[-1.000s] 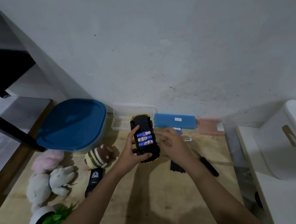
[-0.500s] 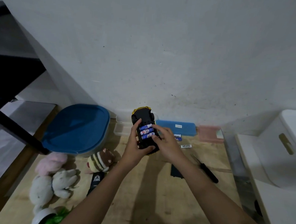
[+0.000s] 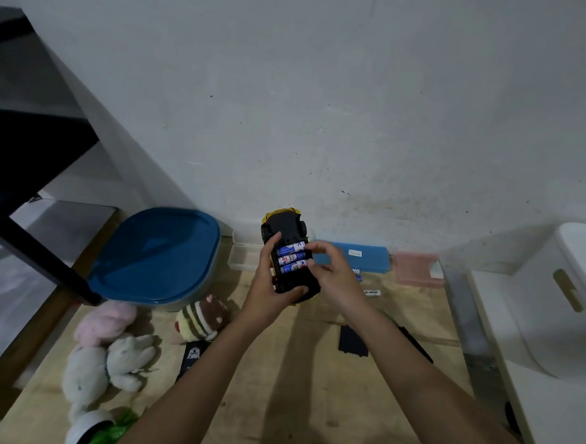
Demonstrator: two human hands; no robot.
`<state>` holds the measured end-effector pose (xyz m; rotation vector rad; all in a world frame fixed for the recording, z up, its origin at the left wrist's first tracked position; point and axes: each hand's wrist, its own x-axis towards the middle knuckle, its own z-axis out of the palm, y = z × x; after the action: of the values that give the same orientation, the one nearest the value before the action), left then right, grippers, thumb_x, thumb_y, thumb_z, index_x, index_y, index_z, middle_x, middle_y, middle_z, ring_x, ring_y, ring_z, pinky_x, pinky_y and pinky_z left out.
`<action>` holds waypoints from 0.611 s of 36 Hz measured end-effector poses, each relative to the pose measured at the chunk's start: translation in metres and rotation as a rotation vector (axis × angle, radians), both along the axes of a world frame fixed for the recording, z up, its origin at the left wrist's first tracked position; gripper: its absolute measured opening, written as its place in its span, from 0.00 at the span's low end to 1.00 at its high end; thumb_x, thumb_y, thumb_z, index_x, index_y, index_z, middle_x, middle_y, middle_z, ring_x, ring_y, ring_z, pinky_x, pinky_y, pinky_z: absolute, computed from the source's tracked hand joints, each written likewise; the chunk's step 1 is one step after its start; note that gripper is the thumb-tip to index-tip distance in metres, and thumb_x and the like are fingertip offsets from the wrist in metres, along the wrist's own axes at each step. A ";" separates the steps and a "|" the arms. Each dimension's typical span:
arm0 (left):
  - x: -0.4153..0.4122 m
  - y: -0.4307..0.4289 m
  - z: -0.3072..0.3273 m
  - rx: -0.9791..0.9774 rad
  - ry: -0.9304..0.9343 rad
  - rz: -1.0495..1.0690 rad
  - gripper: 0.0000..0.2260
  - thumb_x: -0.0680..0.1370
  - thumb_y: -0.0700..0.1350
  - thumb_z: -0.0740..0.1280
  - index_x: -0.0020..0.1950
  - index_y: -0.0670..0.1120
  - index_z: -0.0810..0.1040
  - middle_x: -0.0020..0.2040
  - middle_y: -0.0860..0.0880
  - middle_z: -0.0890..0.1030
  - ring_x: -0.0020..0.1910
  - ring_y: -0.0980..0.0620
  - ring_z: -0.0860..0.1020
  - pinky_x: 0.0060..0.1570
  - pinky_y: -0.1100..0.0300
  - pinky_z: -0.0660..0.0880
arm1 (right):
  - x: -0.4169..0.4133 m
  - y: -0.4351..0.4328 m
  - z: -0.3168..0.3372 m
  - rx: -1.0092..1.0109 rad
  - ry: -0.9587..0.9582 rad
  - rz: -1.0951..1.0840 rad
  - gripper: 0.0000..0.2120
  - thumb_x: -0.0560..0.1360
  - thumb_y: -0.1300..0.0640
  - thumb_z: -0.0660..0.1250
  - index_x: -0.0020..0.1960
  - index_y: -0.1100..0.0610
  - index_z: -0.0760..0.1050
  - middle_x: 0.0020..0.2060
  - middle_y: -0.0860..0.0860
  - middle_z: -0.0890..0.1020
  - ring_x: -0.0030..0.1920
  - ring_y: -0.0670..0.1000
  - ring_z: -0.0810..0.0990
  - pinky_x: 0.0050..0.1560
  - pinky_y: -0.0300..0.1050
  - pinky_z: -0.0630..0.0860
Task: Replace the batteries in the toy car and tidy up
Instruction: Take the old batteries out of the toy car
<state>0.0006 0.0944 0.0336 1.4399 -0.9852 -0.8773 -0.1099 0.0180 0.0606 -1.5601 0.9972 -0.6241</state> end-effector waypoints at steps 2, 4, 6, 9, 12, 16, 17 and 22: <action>0.001 0.000 0.000 -0.003 0.007 0.000 0.41 0.69 0.28 0.71 0.73 0.56 0.57 0.61 0.66 0.68 0.59 0.58 0.76 0.53 0.63 0.78 | 0.002 0.001 0.002 -0.114 0.045 -0.029 0.09 0.78 0.62 0.61 0.53 0.48 0.71 0.57 0.47 0.70 0.55 0.51 0.74 0.50 0.42 0.76; 0.001 0.000 0.002 0.000 0.011 -0.006 0.42 0.69 0.28 0.71 0.73 0.56 0.57 0.60 0.67 0.68 0.58 0.59 0.76 0.52 0.61 0.78 | 0.003 0.003 0.003 -0.236 0.084 -0.067 0.09 0.77 0.62 0.63 0.54 0.51 0.72 0.54 0.44 0.70 0.53 0.48 0.72 0.51 0.42 0.73; 0.001 -0.001 0.003 0.000 0.012 -0.010 0.42 0.69 0.27 0.71 0.73 0.55 0.56 0.60 0.66 0.68 0.55 0.63 0.77 0.50 0.62 0.78 | 0.004 0.004 0.002 -0.320 0.103 -0.107 0.09 0.75 0.61 0.65 0.54 0.53 0.73 0.50 0.43 0.72 0.50 0.45 0.71 0.50 0.41 0.72; 0.002 -0.002 0.004 -0.008 0.005 -0.019 0.42 0.69 0.27 0.71 0.73 0.54 0.56 0.61 0.64 0.68 0.53 0.65 0.77 0.47 0.65 0.78 | 0.005 0.004 0.005 -0.399 0.063 -0.166 0.06 0.73 0.60 0.69 0.49 0.54 0.76 0.42 0.41 0.75 0.44 0.41 0.72 0.43 0.34 0.70; 0.002 -0.001 0.004 -0.008 -0.015 -0.036 0.42 0.68 0.30 0.73 0.72 0.57 0.57 0.63 0.63 0.67 0.56 0.63 0.77 0.49 0.65 0.78 | 0.008 0.002 0.013 -0.458 -0.003 -0.167 0.06 0.71 0.61 0.71 0.43 0.55 0.74 0.39 0.44 0.76 0.42 0.39 0.74 0.40 0.26 0.69; 0.001 -0.001 0.005 -0.023 -0.001 -0.034 0.42 0.68 0.30 0.73 0.72 0.58 0.58 0.64 0.62 0.69 0.55 0.62 0.78 0.49 0.62 0.78 | 0.013 -0.001 0.021 -0.458 0.009 -0.078 0.08 0.71 0.60 0.72 0.48 0.55 0.77 0.43 0.48 0.79 0.41 0.40 0.76 0.40 0.26 0.72; 0.001 -0.001 0.006 -0.033 0.009 -0.029 0.42 0.68 0.30 0.73 0.72 0.57 0.58 0.64 0.62 0.69 0.55 0.63 0.77 0.48 0.63 0.78 | 0.014 -0.002 0.022 -0.450 0.022 -0.051 0.09 0.71 0.60 0.71 0.51 0.55 0.78 0.45 0.49 0.80 0.42 0.41 0.77 0.40 0.26 0.73; 0.006 0.000 0.009 -0.035 0.046 -0.013 0.42 0.66 0.33 0.76 0.70 0.62 0.61 0.65 0.54 0.69 0.57 0.56 0.77 0.49 0.56 0.80 | 0.009 -0.004 0.028 -0.404 -0.066 -0.080 0.07 0.73 0.58 0.69 0.51 0.53 0.79 0.45 0.44 0.81 0.44 0.40 0.78 0.44 0.29 0.75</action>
<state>0.0070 0.0946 0.0425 1.3791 -0.9725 -0.8946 -0.1007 0.0145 0.0890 -1.8418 0.9247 -0.9733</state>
